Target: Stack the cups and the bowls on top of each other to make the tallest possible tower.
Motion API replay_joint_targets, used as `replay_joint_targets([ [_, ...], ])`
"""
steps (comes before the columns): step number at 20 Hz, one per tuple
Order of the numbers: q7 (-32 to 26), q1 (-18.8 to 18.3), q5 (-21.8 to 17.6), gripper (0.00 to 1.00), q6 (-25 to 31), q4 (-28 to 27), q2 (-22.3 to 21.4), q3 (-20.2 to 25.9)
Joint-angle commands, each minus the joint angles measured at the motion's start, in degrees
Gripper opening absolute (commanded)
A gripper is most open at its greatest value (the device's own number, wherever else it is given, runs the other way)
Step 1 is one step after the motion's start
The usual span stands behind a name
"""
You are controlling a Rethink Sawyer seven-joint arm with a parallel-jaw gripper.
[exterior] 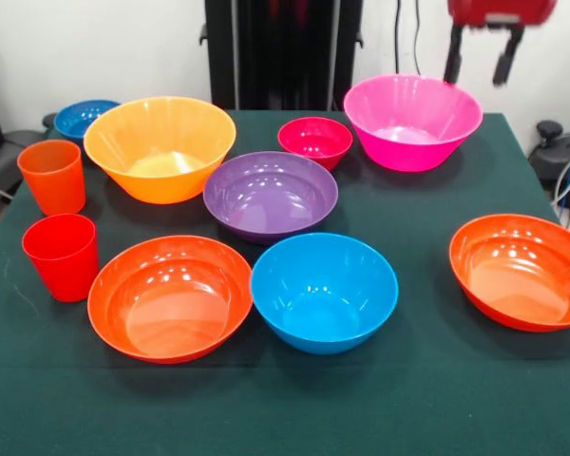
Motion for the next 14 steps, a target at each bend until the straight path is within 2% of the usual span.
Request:
replay_joint_targets([
  [1,10.0,0.9,1.5,1.00,-0.5,-12.8,14.4,2.5],
  [8,10.9,1.9,2.1,1.00,4.9,-27.7,24.3,1.1],
  [14,14.1,3.6,3.0,1.00,17.2,-43.6,32.2,-2.8],
])
